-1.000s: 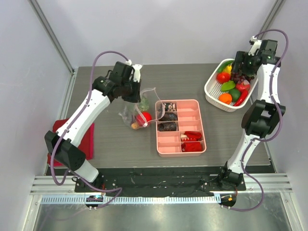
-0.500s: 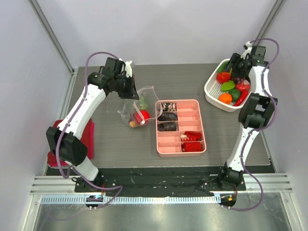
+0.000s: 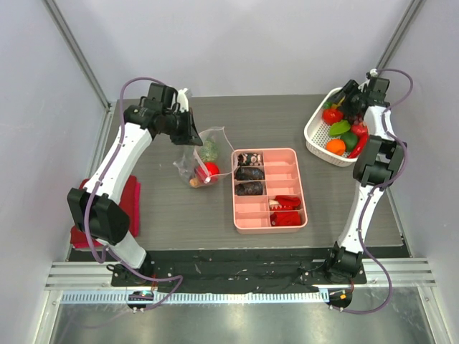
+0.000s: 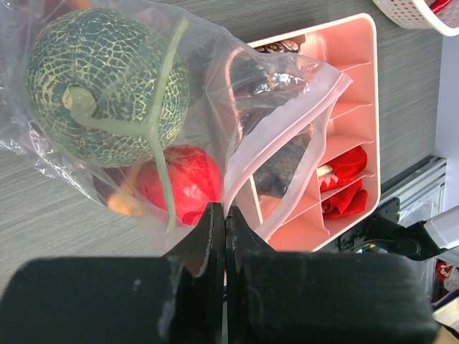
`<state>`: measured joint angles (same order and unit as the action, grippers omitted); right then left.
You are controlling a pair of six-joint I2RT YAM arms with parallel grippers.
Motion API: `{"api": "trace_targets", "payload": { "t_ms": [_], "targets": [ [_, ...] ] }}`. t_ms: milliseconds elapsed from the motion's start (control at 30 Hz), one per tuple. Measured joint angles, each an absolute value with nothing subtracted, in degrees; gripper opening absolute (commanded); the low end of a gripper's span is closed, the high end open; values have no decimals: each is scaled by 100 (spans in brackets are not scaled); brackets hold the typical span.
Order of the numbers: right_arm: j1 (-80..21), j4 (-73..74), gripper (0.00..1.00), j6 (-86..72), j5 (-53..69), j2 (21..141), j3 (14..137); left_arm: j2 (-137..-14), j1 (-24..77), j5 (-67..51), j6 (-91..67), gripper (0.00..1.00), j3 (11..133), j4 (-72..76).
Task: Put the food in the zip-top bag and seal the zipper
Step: Pick up the fake vegetable from the bin.
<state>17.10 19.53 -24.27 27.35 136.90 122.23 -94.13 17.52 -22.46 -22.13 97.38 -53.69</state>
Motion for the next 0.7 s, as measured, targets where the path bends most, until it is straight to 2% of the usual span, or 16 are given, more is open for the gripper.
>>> {"api": "trace_targets", "payload": {
  "t_ms": [500,700],
  "targets": [
    [1678,1190,66,-2893,2757,14337,12512,-9443,1699,-2316,-2211,0,9758,-5433],
    [1643,982,62,-3079,2792,14558,12584,-9515,1680,-2318,-2211,0,9771,-5463]
  ]
}}
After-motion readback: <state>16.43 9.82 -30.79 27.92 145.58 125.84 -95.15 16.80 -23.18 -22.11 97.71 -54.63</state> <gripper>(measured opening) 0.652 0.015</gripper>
